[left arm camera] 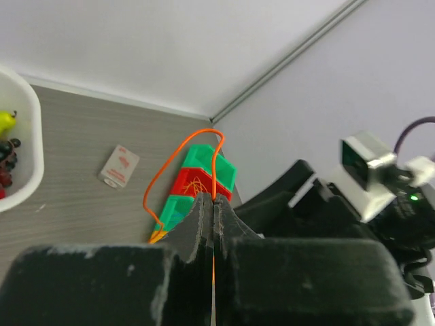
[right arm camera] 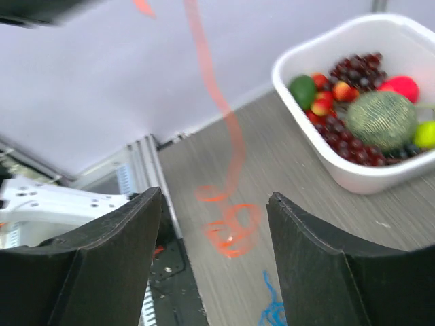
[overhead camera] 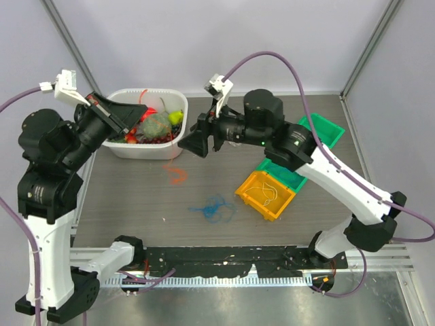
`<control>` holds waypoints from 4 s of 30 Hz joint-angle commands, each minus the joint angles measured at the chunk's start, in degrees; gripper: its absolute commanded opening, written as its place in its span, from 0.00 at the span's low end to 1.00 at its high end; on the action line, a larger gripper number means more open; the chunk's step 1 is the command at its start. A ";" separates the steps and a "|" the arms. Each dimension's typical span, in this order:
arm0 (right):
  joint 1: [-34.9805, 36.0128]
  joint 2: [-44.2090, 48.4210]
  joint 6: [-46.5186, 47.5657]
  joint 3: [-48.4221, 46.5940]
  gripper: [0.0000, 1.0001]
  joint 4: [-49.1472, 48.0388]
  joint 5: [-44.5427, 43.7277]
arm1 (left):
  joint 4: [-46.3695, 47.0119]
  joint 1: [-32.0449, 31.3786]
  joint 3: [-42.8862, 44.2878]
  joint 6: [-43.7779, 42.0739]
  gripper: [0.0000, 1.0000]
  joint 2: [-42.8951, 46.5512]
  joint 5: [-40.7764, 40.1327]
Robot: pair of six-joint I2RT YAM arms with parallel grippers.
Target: Untangle the cables
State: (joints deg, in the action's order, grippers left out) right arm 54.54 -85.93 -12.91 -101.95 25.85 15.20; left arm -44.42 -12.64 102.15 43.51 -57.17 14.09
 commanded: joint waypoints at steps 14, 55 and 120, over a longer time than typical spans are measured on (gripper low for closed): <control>-0.93 -4.07 -3.45 -3.69 0.68 -4.05 -2.90 | 12.86 -0.19 -4.76 11.51 0.00 -1.37 10.78; -7.70 0.06 -28.05 -4.31 0.01 -8.88 -1.66 | 22.98 -0.98 -40.00 25.22 0.70 11.99 16.76; -7.70 1.20 -27.00 -11.78 0.01 -9.50 -2.28 | 44.61 -16.80 -53.28 22.06 0.27 11.02 -5.82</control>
State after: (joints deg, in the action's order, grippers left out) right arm 46.54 -86.98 -40.69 -110.87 18.46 13.58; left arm -1.80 -29.26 49.25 65.65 -47.70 9.19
